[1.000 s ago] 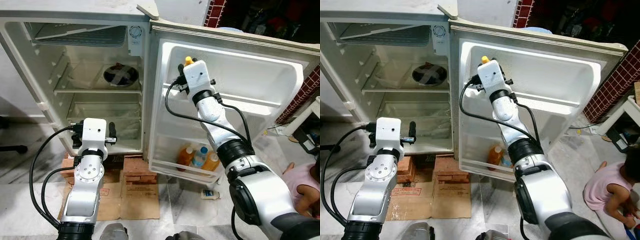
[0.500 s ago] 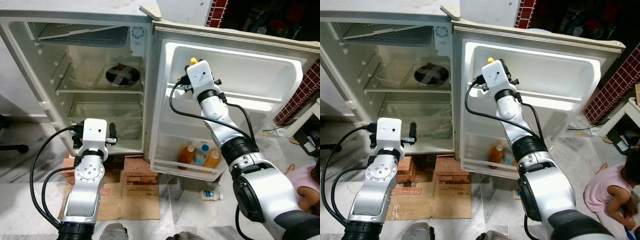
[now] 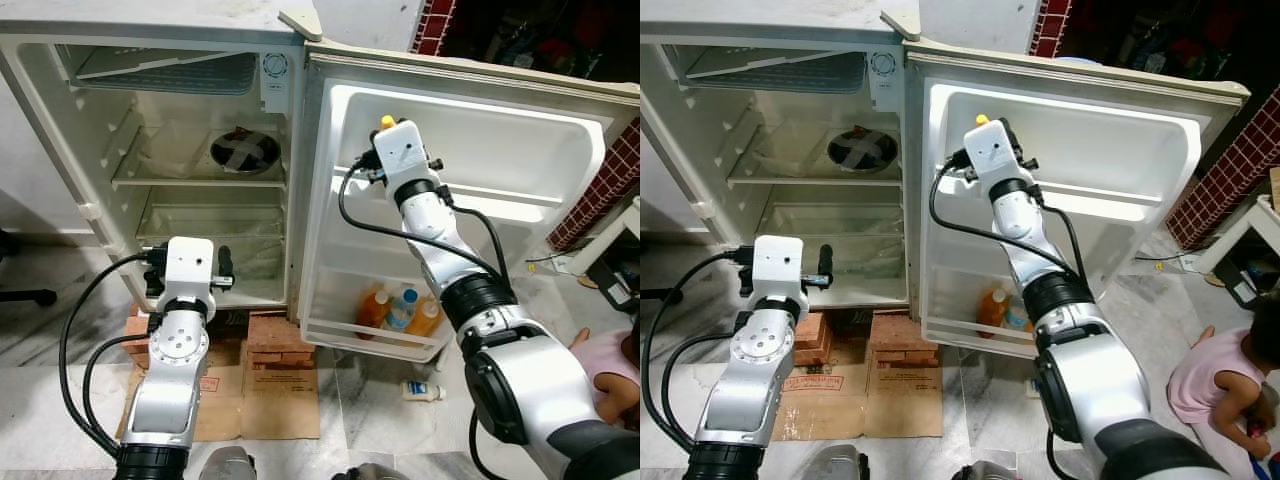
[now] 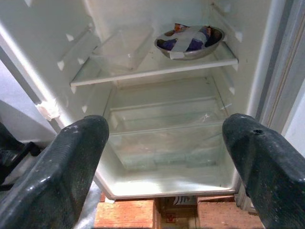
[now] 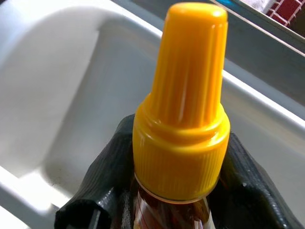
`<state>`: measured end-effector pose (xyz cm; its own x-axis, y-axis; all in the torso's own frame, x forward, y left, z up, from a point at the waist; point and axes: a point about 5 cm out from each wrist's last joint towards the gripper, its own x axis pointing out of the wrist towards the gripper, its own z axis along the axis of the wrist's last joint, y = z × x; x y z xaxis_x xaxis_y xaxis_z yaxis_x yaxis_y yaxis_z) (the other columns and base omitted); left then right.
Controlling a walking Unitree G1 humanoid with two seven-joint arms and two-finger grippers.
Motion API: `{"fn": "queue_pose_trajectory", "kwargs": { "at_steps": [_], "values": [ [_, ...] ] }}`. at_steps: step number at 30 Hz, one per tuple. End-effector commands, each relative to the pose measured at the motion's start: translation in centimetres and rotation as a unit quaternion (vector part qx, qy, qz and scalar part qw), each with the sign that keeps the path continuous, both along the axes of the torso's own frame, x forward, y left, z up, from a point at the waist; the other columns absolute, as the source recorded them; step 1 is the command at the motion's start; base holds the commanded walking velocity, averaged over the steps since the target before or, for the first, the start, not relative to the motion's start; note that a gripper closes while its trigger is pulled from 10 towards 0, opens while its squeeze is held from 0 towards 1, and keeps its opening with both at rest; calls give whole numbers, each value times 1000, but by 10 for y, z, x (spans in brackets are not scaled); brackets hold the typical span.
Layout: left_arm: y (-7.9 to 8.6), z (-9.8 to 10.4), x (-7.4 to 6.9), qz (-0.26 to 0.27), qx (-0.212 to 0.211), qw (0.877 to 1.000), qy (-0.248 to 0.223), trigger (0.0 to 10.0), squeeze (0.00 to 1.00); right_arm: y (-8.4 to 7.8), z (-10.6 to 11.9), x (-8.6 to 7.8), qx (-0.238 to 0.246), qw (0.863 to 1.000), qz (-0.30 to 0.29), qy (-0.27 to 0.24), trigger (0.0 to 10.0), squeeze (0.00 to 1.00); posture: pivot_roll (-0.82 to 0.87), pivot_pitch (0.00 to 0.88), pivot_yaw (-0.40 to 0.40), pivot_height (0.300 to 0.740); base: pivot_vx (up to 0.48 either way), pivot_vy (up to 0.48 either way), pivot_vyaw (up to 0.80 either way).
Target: Restocking fridge
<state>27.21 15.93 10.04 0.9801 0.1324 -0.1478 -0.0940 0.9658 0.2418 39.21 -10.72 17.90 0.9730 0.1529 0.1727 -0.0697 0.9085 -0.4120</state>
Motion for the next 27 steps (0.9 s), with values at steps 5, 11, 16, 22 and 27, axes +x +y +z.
{"fn": "queue_pose_trajectory", "kwargs": {
  "at_steps": [5, 11, 16, 22, 27],
  "values": [
    [-1, 0, 1, -3, 2, 1000, 5, 10000, 0, 6, -7, -2, 25, 999, 20, 19, 10000, 1000, 130, 0, -97, 740, 0, 0, 0],
    [-1, 0, 2, -2, 2, 1000, 5, 10000, 0, 25, 10, -7, 76, 993, 87, -23, 10000, 1000, 129, 0, -97, 740, 0, 0, 0],
    [-1, 0, 2, -2, 2, 1000, 5, 10000, 0, 31, 18, -8, 102, 988, 108, -34, 10000, 1000, 129, 0, -98, 740, 0, 0, 0],
    [-1, 0, 2, 0, 2, 1000, 5, 10000, 0, 30, 29, -7, 118, 985, 117, -52, 10000, 1000, 129, 0, -98, 740, 0, 0, 0],
    [0, 0, 2, 0, 2, 1000, 6, 10000, 0, 26, 41, -8, 150, 979, 121, -73, 10000, 1000, 129, 0, -98, 740, 0, 0, 0]
  ]
}}
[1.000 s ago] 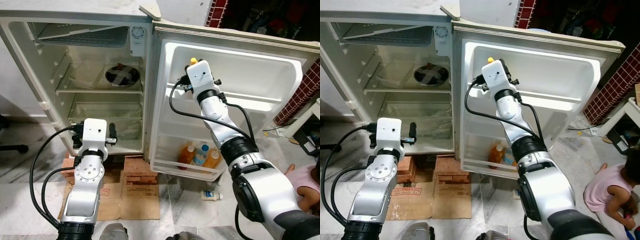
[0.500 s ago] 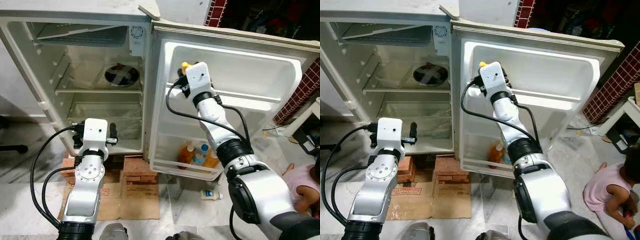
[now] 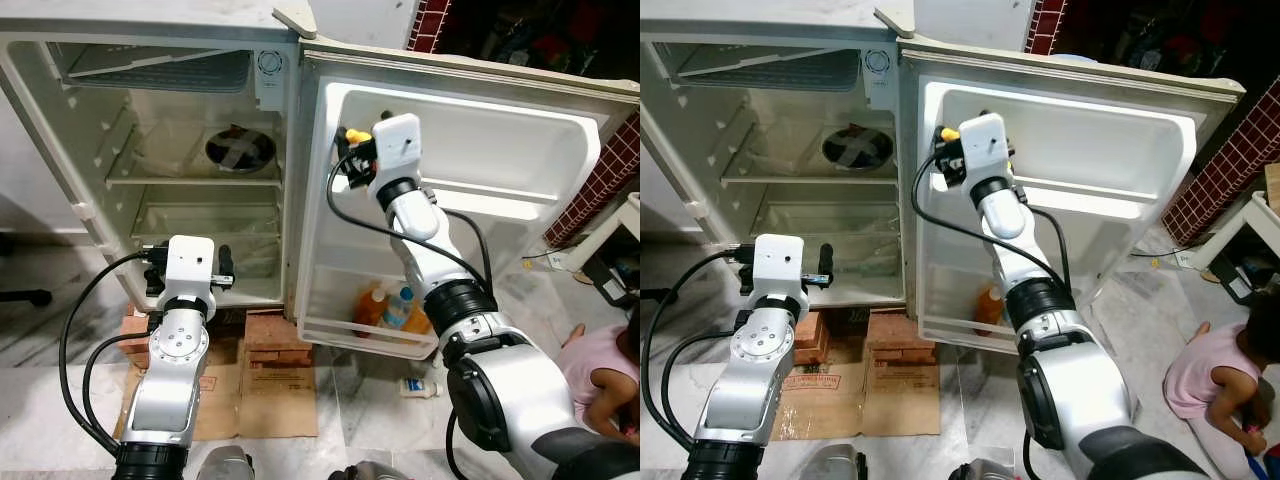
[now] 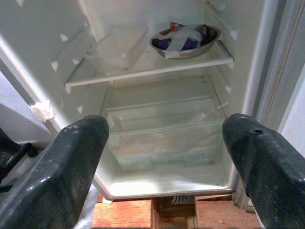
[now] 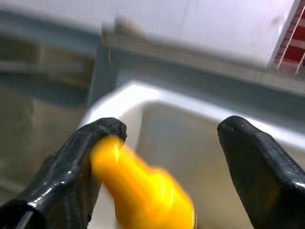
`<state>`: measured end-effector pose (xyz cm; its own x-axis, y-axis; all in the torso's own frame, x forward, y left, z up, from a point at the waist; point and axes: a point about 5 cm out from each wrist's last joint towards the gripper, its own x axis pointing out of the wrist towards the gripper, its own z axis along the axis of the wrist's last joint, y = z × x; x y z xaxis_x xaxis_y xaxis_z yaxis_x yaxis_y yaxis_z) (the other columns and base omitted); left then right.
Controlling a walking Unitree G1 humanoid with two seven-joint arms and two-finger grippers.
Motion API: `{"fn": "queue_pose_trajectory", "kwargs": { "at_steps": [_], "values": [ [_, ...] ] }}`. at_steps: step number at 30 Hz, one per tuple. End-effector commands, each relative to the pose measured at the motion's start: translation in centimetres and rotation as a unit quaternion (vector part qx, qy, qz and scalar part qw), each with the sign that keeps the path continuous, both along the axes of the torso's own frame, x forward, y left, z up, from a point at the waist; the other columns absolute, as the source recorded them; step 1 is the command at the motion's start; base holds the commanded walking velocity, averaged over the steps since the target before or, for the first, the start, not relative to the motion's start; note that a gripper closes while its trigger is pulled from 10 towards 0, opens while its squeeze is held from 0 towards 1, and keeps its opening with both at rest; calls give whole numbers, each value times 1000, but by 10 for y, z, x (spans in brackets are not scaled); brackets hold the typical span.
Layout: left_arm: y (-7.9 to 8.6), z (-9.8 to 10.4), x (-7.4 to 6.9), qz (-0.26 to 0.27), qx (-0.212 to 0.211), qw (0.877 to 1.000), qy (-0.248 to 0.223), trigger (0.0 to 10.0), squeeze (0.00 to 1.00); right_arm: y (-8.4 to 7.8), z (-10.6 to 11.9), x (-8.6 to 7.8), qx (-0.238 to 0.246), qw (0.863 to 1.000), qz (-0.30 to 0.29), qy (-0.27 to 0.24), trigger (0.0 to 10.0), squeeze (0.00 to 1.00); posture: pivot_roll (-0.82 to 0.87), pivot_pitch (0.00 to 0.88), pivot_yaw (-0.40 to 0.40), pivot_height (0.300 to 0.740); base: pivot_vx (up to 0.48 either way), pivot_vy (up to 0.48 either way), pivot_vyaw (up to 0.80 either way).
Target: Restocking fridge
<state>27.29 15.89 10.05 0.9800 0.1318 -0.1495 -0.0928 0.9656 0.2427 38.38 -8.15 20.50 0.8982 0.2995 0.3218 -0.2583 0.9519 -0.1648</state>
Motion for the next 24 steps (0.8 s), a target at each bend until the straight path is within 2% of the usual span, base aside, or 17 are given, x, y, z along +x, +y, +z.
{"fn": "queue_pose_trajectory", "kwargs": {
  "at_steps": [1, 4, 6, 14, 16, 18, 21, 22, 23, 24],
  "values": [
    [0, -1, 2, 0, 2, 1000, 5, 10000, 0, 0, 20, 1, 33, 999, 10, -31, 10000, 1000, 126, 0, -97, 740, 0, 0, 0],
    [0, -1, 2, 0, 2, 1000, 6, 10000, 0, 3, 28, 0, 65, 997, 35, -32, 10000, 1000, 125, 0, -95, 740, 0, 0, 0],
    [0, -1, 3, -1, 2, 1000, 6, 10000, 0, 13, 31, -5, 84, 992, 88, -27, 10000, 1000, 124, 0, -96, 740, 0, 0, 0],
    [0, 0, 3, 0, 3, 1000, 5, 10000, 0, 15, 30, -8, 84, 991, 105, -24, 10000, 1000, 126, 0, -98, 740, 0, 0, 0],
    [1, 0, 3, 2, 3, 1000, 5, 10000, 0, 11, 29, -9, 82, 991, 103, -22, 10000, 1000, 128, 0, -99, 740, 0, 0, 0],
    [1, 0, 4, 3, 3, 1000, 4, 10000, 0, 2, 24, -13, 49, 994, 100, -23, 10000, 1000, 124, 0, -97, 740, 0, 0, 0],
    [1, 0, 4, 2, 4, 1000, 5, 10000, 0, -4, 11, -15, 19, 996, 89, -9, 10000, 1000, 121, 0, -96, 740, 0, 0, 0],
    [1, 0, 4, 1, 4, 1000, 5, 10000, 0, -7, 5, -15, 2, 997, 78, -2, 10000, 914, 120, 0, -95, 740, 0, 0, 0],
    [1, 0, 4, 1, 3, 1000, 5, 10000, 0, -8, 2, -15, -8, 997, 71, 2, 10000, 914, 120, 0, -95, 740, 0, 0, 0],
    [1, 0, 5, 0, 3, 1000, 5, 10000, 0, -11, -6, -15, -21, 998, 54, 15, 10000, 282, 120, 0, -95, 740, 0, 0, 0]
  ]
}}
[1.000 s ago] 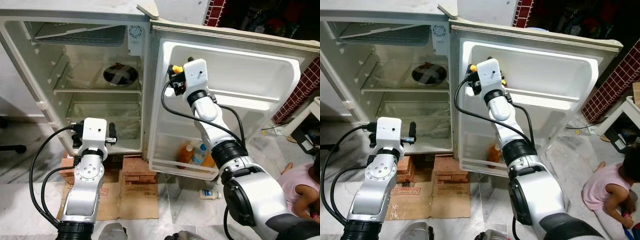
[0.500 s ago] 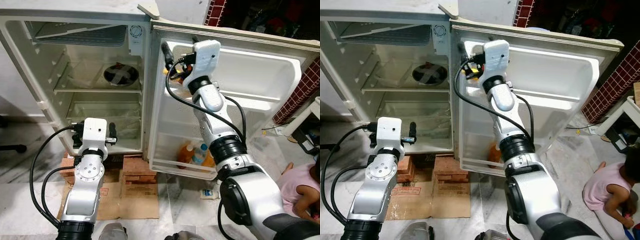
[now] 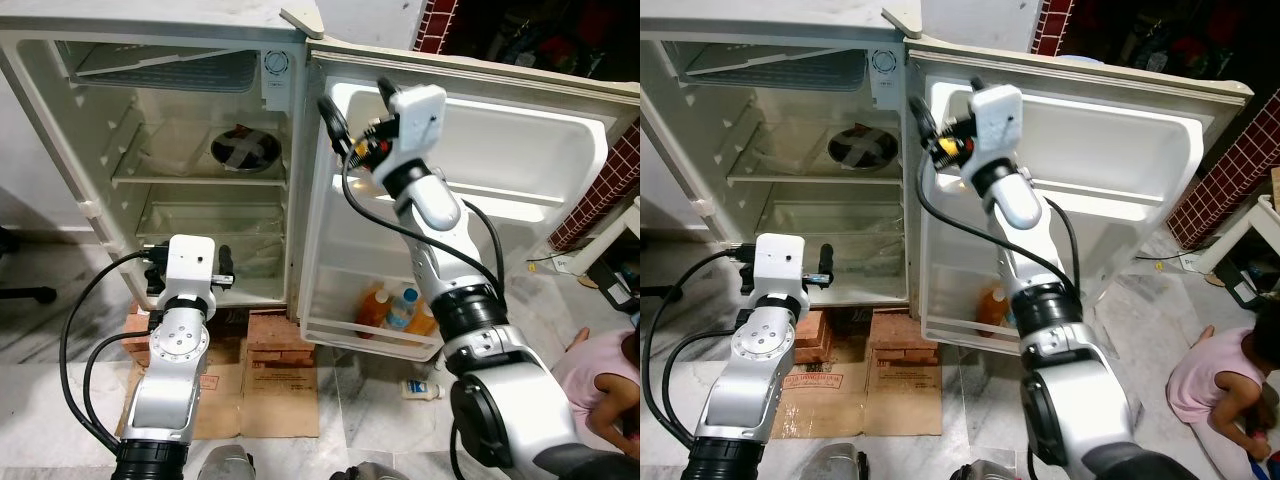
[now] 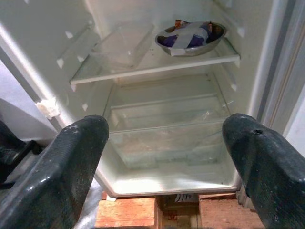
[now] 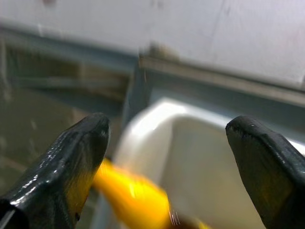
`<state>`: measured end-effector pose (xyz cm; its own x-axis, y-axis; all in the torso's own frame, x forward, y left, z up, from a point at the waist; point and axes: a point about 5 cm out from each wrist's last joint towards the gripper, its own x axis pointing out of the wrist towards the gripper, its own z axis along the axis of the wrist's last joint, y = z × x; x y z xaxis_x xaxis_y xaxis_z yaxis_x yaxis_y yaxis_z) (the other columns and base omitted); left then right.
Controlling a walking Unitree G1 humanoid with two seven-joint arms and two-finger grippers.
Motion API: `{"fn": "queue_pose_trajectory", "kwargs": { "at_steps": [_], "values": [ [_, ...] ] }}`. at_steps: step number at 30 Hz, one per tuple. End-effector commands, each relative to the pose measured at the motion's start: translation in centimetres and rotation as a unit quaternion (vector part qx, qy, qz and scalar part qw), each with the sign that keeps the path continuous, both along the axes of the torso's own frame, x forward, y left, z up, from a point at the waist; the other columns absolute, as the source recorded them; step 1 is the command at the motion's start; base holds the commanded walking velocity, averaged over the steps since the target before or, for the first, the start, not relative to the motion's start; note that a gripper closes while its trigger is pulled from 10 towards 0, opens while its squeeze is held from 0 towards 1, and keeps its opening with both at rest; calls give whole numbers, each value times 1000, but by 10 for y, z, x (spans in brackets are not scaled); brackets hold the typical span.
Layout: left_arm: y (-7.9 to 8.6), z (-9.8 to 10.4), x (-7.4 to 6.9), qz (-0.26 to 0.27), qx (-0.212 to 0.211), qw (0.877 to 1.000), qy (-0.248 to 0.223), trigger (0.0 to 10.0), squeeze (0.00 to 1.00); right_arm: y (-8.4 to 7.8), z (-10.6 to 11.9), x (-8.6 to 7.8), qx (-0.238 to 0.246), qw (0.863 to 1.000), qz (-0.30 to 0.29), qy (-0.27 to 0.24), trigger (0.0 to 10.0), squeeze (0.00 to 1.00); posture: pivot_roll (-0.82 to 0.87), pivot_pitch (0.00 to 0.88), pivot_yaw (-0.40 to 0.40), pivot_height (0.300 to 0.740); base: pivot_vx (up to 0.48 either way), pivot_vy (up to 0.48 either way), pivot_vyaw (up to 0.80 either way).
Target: Restocking fridge
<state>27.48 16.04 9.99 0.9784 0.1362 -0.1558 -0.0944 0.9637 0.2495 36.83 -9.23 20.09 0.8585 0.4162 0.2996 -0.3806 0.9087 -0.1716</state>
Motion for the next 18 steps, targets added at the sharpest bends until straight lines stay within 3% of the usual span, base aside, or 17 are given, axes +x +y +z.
{"fn": "queue_pose_trajectory", "kwargs": {
  "at_steps": [1, 6, 18],
  "values": [
    [-1, 0, 3, -2, 0, 1000, 1, 10000, 0, -2, -7, 1, -18, 1000, -20, 15, 10000, 0, 120, 0, -92, 740, 0, 0, 0],
    [-1, 1, 4, -3, 1, 1000, 0, 10000, 0, -5, -20, 4, -14, 996, -65, 51, 10000, 0, 124, 0, -92, 740, 0, 0, 0],
    [0, 2, 4, 2, 2, 1000, -3, 10000, 0, -9, -10, 9, -5, 994, -106, 32, 10000, 0, 129, 0, -100, 740, 0, 0, 0]
  ]
}}
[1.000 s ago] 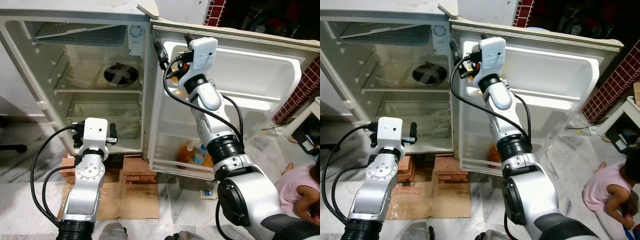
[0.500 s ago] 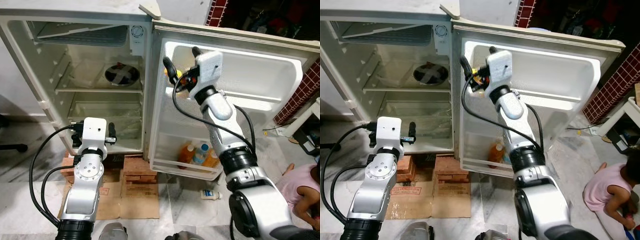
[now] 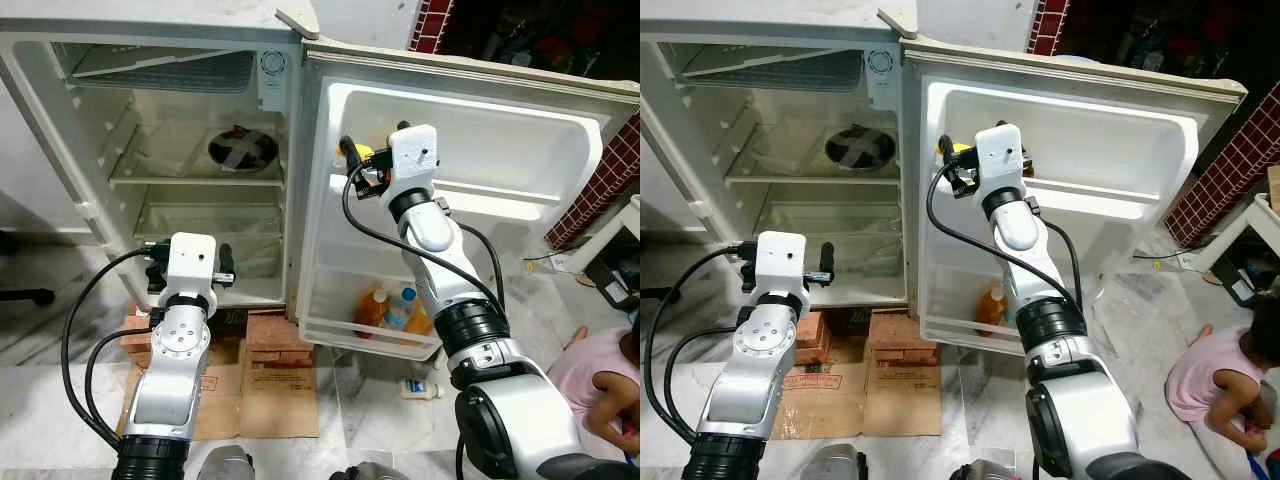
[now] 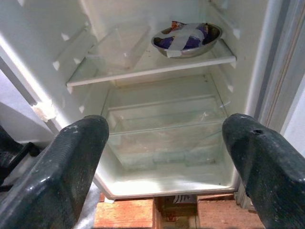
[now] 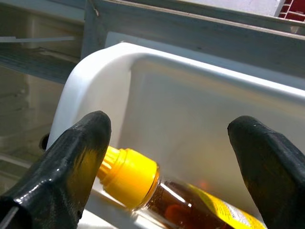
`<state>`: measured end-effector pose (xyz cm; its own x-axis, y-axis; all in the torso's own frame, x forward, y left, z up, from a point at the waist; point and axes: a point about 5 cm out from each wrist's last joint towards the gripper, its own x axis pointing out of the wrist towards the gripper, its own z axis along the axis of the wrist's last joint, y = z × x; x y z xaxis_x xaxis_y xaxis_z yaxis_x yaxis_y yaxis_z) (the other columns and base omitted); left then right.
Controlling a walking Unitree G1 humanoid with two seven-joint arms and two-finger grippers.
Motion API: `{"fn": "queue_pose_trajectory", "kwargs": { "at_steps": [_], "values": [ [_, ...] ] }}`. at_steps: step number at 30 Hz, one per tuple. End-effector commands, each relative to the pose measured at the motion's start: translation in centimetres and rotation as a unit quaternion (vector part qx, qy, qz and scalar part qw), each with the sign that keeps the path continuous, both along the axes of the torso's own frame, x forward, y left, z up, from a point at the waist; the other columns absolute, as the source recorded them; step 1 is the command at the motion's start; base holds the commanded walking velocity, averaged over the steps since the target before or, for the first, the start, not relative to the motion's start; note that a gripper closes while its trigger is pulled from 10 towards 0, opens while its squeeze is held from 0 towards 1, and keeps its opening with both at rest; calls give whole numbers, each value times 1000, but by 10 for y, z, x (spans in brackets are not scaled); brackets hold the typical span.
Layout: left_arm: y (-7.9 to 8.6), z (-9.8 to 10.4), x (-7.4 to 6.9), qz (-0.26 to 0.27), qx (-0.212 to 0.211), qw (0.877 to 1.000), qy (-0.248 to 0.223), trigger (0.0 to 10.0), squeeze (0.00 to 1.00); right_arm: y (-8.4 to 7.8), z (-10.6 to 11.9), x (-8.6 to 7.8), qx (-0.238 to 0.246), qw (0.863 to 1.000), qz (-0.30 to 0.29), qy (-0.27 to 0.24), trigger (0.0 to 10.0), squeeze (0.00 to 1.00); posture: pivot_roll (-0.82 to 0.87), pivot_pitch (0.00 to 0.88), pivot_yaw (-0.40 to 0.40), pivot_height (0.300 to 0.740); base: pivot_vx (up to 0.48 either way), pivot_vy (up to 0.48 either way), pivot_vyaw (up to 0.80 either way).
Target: Restocking fridge
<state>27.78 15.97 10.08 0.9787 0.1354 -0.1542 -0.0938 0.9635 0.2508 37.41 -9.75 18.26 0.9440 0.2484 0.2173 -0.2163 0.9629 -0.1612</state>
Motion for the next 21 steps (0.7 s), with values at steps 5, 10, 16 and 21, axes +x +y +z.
{"fn": "queue_pose_trajectory", "kwargs": {
  "at_steps": [5, 10, 16, 21],
  "values": [
    [0, 0, 1, 1, 1, 1000, -1, 10000, 0, -5, 4, 3, -20, 1000, -16, -11, 10000, 0, 126, 0, -98, 740, 0, 0, 0],
    [0, -2, 0, -1, -1, 1000, 2, 10000, 0, 2, -1, -4, 8, 1000, 3, -10, 10000, 0, 129, 0, -96, 740, 0, 0, 0],
    [-1, -2, 2, -3, -2, 1000, 4, 10000, 0, 10, 1, -6, 21, 999, 35, -15, 10000, 0, 124, 0, -93, 740, 0, 0, 0],
    [-1, -2, 3, -2, -3, 1000, 4, 10000, 0, 8, -13, 0, -19, 999, 5, 26, 10000, 0, 126, 0, -94, 740, 0, 0, 0]
  ]
}}
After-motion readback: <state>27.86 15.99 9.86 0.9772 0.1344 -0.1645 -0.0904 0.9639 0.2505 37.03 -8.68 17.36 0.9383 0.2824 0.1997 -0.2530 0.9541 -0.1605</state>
